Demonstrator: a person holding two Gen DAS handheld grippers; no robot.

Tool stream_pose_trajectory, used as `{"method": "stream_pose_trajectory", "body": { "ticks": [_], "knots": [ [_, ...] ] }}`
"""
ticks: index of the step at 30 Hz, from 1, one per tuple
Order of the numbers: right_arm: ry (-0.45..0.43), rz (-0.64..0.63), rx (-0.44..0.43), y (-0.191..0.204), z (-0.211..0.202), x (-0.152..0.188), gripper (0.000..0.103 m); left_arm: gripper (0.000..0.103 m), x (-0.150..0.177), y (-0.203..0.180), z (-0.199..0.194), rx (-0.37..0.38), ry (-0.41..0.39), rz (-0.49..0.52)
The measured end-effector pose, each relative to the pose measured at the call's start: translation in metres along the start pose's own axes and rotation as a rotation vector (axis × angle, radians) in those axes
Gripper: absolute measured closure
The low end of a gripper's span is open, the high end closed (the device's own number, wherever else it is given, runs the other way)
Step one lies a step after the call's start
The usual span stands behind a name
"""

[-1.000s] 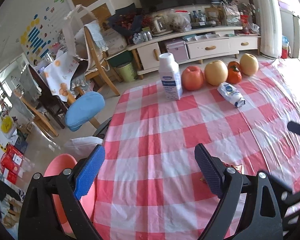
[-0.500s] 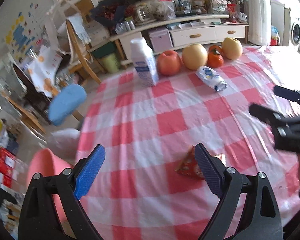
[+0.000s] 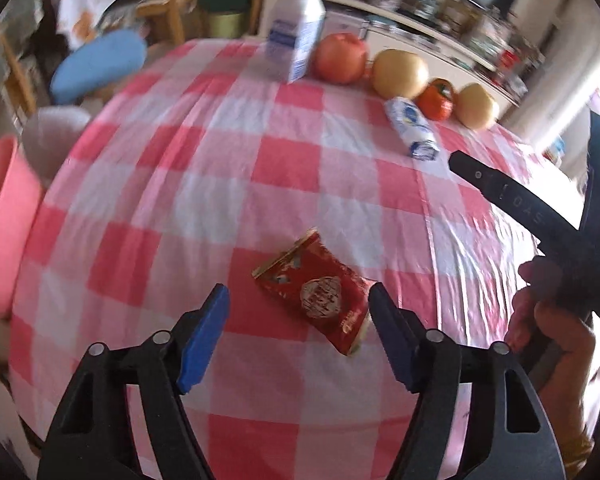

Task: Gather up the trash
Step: 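Move both open tools back over the small red packet and yogurt bottle, then grasp the small red packet with the left tool while the right tool grasps the white yogurt bottle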

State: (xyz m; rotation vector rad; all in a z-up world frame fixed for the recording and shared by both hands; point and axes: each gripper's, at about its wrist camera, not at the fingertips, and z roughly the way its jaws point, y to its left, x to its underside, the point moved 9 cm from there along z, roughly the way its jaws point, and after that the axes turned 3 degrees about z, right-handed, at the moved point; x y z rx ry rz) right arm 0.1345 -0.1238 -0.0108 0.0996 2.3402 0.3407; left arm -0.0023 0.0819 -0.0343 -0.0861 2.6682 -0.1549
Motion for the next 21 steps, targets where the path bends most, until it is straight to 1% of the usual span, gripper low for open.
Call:
{"method": "stream_pose_trajectory", "body": {
  "ticks": [5, 7, 12, 17, 19, 20, 21],
  "knots": [
    [0.020, -0.012, -0.020, 0.004, 0.018, -0.007, 0.022, 0.033, -0.004, 0.002, 0.011, -0.023, -0.001, -0.050],
    [0.034, -0.018, -0.027, 0.006, 0.025, -0.009, 0.025, 0.033, -0.006, 0.001, 0.015, -0.020, 0.005, -0.063],
    [0.068, -0.010, -0.045, 0.008, 0.042, -0.016, 0.027, 0.033, -0.009, -0.009, 0.024, -0.020, 0.018, -0.055],
    [0.099, -0.042, -0.007, 0.008, 0.055, -0.018, 0.027, 0.033, -0.011, -0.012, 0.033, -0.032, 0.022, -0.064],
    [0.102, -0.061, 0.012, 0.008, 0.059, -0.018, 0.031, 0.033, -0.012, -0.012, 0.037, -0.047, 0.027, -0.063],
    [0.106, -0.075, 0.019, 0.009, 0.061, -0.018, 0.036, 0.033, -0.013, -0.012, 0.039, -0.060, 0.018, -0.053],
    [0.110, -0.087, 0.028, 0.009, 0.063, -0.017, 0.043, 0.033, -0.014, -0.014, 0.040, -0.068, 0.015, -0.041]
  ]
}}
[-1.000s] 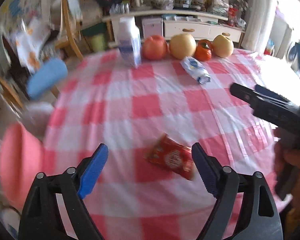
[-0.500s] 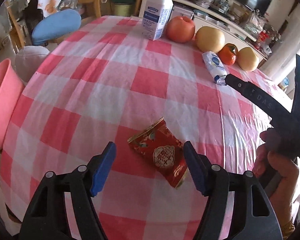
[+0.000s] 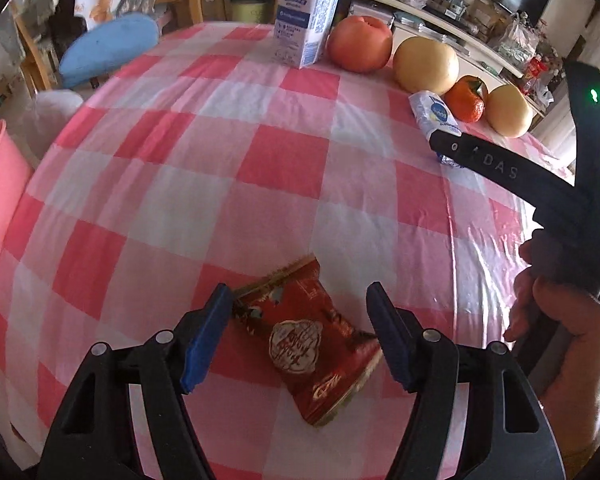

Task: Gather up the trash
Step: 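Grasp the small red packet with the left tool while the right tool grasps the white yogurt bottle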

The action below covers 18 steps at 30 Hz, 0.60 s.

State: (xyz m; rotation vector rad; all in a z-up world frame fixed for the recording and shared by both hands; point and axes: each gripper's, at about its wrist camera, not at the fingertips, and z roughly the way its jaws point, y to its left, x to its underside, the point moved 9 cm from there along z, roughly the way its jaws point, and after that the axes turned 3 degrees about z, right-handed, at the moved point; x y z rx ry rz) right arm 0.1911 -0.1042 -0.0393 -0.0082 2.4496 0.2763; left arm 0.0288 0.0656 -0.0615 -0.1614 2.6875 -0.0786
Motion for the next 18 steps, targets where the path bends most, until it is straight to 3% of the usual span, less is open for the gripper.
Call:
{"method": "stream_pose_trajectory", "body": {
  "ticks": [3, 9, 18],
  "knots": [
    [0.003, -0.032, 0.034, -0.001, 0.005, 0.002, 0.055, 0.035, -0.001, -0.004, 0.001, -0.005, -0.010, 0.023],
    [-0.002, -0.042, 0.036, -0.005, 0.006, 0.004, 0.057, 0.046, -0.002, -0.007, 0.000, 0.001, -0.033, 0.059],
    [-0.006, -0.059, 0.043, -0.002, -0.002, 0.008, 0.058, 0.044, 0.013, -0.003, -0.005, -0.021, -0.021, 0.118]
  ]
}}
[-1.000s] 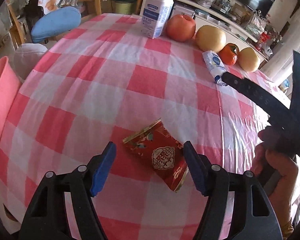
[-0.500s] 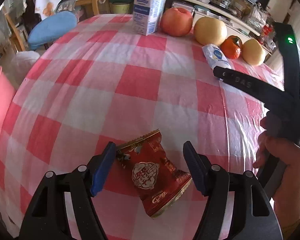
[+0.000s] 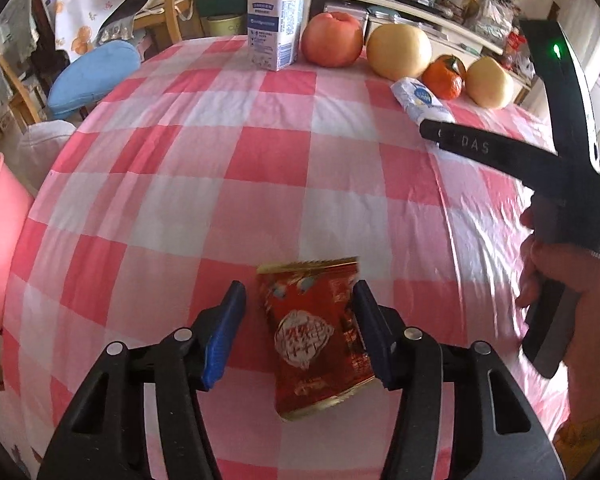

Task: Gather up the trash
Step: 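Grasp the small red packet with the left tool while the right tool grasps the white yogurt bottle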

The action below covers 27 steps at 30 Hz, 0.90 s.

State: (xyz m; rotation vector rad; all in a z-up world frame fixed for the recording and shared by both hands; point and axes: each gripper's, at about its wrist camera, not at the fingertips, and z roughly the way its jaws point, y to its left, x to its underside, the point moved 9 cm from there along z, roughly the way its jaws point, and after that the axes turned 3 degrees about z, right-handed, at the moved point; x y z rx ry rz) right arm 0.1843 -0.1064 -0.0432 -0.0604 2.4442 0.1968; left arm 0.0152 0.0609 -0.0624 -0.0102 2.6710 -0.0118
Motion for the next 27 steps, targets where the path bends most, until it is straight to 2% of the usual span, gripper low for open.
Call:
{"method": "stream_pose_trajectory", "body": {
  "ticks": [2, 5, 8, 9, 11, 13, 17, 23, 27],
  "knots": [
    [-0.004, -0.007, 0.000, 0.002, -0.003, 0.001, 0.058, 0.037, 0.004, 0.004, 0.000, -0.017, 0.002, 0.002],
    [-0.015, -0.023, -0.002, 0.007, -0.009, 0.001, 0.058, 0.036, 0.007, 0.004, -0.001, -0.035, -0.008, 0.033],
    [-0.024, -0.036, -0.006, 0.012, -0.013, 0.001, 0.058, 0.037, 0.007, 0.000, -0.001, -0.021, -0.022, 0.057],
    [-0.027, -0.042, -0.009, 0.014, -0.015, 0.002, 0.058, 0.038, 0.007, -0.001, -0.001, -0.014, -0.026, 0.069],
    [-0.032, -0.048, -0.014, 0.018, -0.018, 0.004, 0.058, 0.054, 0.006, -0.007, -0.003, 0.004, -0.040, 0.102],
    [-0.036, -0.055, -0.020, 0.022, -0.021, 0.006, 0.058, 0.060, 0.007, -0.014, -0.004, 0.023, -0.044, 0.132],
    [-0.038, -0.059, -0.035, 0.029, -0.028, 0.012, 0.058, 0.062, 0.007, -0.018, -0.004, 0.045, -0.046, 0.155],
    [-0.020, -0.019, -0.084, 0.037, -0.035, 0.025, 0.058, 0.064, 0.008, -0.015, -0.008, 0.091, -0.028, 0.148],
    [-0.003, 0.009, -0.118, 0.042, -0.039, 0.033, 0.058, 0.064, 0.003, -0.010, -0.016, 0.111, -0.043, 0.136]
  ]
}}
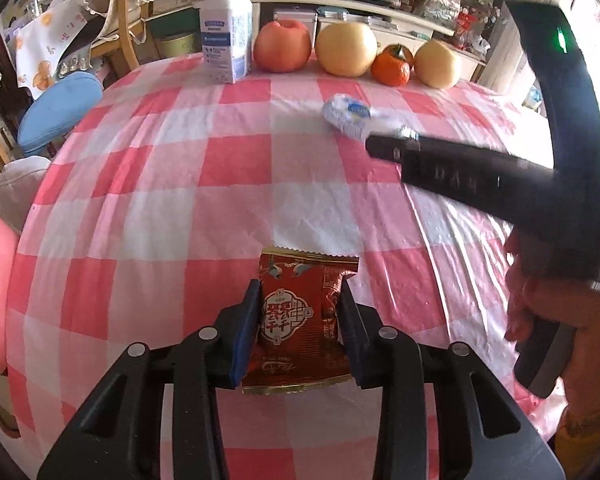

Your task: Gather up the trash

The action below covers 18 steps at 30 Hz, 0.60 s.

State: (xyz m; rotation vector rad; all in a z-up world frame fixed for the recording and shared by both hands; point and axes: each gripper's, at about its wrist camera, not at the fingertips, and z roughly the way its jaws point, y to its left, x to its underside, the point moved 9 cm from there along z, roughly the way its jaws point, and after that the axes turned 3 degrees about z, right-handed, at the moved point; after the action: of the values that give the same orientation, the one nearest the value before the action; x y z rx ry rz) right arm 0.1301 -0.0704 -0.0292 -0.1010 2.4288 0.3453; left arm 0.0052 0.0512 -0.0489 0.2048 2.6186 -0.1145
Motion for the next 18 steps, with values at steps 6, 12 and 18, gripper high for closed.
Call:
{"method": "stream_pose_trajectory", "body": {
  "ticks": [6, 12, 18],
  "knots": [
    [0.013, 0.001, -0.046, 0.021, -0.010, 0.014, 0.058, 0.064, -0.009, 0.017, -0.019, 0.019, -0.040, -0.035],
    [0.002, -0.021, -0.073, 0.048, -0.023, 0.021, 0.058, 0.064, -0.017, 0.041, -0.042, 0.024, -0.091, -0.078],
    [0.000, -0.060, -0.092, 0.079, -0.029, 0.030, 0.059, 0.064, -0.022, 0.073, -0.067, 0.024, -0.142, -0.135]
  ]
}}
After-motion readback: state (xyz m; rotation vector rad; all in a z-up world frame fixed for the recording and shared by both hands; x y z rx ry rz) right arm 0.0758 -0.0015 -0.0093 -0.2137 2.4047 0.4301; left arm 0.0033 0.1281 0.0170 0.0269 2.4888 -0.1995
